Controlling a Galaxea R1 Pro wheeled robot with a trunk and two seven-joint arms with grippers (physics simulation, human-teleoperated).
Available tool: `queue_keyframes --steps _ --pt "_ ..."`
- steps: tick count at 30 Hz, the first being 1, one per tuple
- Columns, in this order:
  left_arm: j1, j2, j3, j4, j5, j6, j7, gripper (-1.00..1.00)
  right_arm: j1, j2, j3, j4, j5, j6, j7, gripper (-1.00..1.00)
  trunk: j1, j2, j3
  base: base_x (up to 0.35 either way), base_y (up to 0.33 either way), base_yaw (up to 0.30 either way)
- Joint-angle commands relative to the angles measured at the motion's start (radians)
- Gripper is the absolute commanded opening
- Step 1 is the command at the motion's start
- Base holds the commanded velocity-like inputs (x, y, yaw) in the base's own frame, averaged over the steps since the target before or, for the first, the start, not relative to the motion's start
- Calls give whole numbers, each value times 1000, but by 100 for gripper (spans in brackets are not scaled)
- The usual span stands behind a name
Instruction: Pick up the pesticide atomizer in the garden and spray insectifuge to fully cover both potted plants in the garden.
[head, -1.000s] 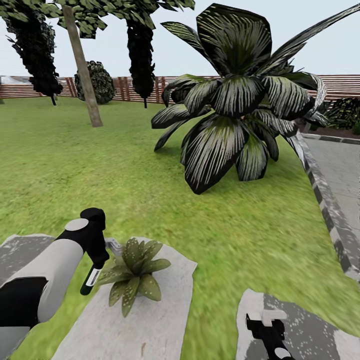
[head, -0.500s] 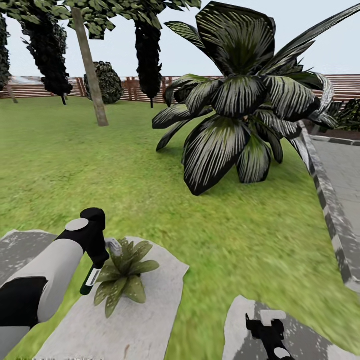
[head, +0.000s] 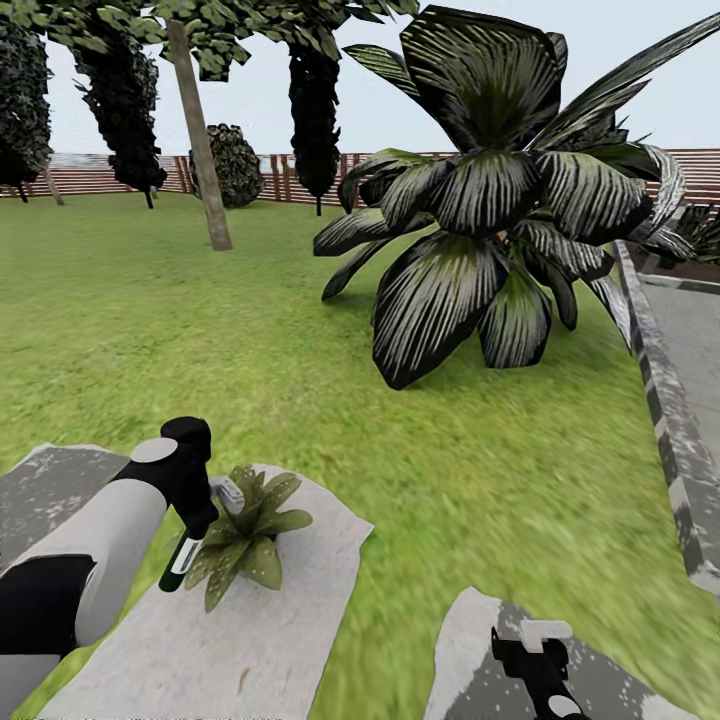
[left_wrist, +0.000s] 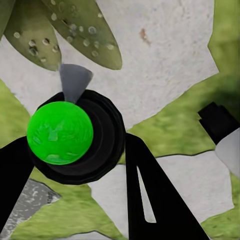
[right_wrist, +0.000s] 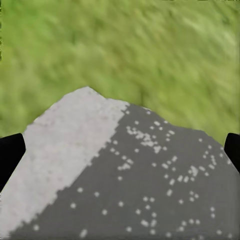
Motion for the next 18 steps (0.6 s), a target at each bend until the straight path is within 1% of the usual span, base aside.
queue_keyframes --steps 1,13,15,18 --pt "-1 0 -2 -1 -7 10 -9 -100 0 0 9 0 -8 -3 -3 100 0 0 -1 -9 -4 184" --pt "0 1 -1 -3 -7 13 -9 -100 0 -1 9 0 -9 -3 -3 100 0 0 -1 0 0 262" --pt "-1 0 -1 -3 -7 13 -9 -100 0 -1 9 0 -9 -3 -3 100 0 0 -1 114 -41 108" --pt "-2 0 -1 -3 -7 13 -9 -100 0 -1 9 0 -9 -3 -3 100 0 0 -1 240 -102 28"
